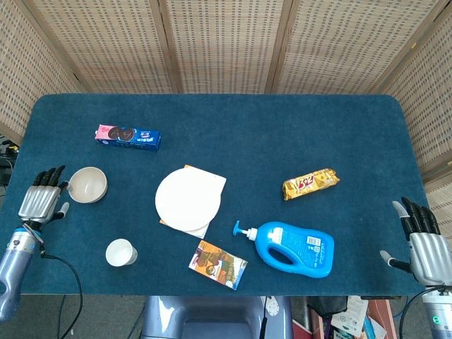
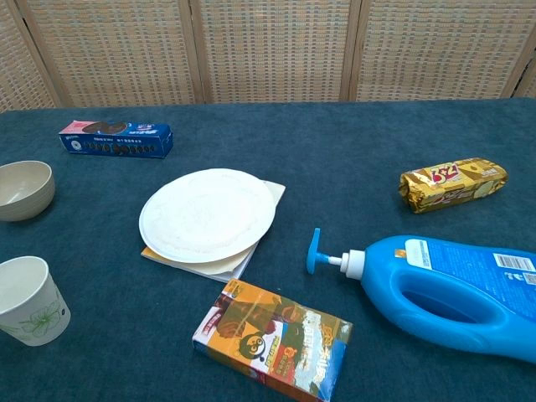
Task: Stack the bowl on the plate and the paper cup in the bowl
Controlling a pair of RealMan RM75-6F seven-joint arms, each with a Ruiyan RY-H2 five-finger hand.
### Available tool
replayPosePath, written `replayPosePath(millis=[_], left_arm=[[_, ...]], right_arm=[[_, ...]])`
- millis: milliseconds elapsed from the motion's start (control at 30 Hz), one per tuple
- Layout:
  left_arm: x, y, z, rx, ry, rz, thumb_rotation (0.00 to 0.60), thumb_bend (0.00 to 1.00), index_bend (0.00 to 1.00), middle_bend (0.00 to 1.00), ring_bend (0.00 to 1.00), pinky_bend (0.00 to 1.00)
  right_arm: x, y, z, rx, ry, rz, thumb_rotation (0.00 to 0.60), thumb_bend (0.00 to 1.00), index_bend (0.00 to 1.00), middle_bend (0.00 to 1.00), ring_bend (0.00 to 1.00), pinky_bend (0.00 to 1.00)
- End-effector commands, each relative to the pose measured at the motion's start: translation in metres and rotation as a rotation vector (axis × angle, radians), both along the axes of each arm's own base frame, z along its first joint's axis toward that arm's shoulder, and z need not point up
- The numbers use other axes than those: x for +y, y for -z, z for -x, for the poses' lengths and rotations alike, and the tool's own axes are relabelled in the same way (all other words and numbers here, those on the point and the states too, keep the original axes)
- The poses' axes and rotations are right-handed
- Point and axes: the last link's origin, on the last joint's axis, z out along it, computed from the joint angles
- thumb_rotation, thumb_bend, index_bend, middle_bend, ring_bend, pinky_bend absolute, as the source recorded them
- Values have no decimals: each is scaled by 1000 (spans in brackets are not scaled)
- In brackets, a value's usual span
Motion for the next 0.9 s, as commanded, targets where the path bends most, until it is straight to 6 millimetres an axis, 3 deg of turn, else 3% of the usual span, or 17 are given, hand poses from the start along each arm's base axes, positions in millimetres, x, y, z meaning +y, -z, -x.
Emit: replayPosePath(millis=[33, 333, 667, 900], left_arm=[[1, 3, -1, -2, -2, 7, 600, 387, 371, 0, 0, 67], [0, 16, 0, 28, -7, 45, 600, 398, 378, 0, 0, 70], [1, 32, -1, 57, 20, 38, 600, 442, 562, 0, 0, 85], [1, 35, 2, 49, 24, 19, 600, 490, 593, 2, 0, 98]], right_arm=[[0, -1, 0, -2, 0, 2, 600, 138, 0, 0, 0, 0], [0, -3, 1, -13, 2, 9, 600, 141, 0, 0, 0, 0], [2, -5, 2, -27, -1, 9, 600, 141, 0, 0, 0, 0], [2, -5, 1, -30, -7, 8, 600, 141, 0, 0, 0, 0]])
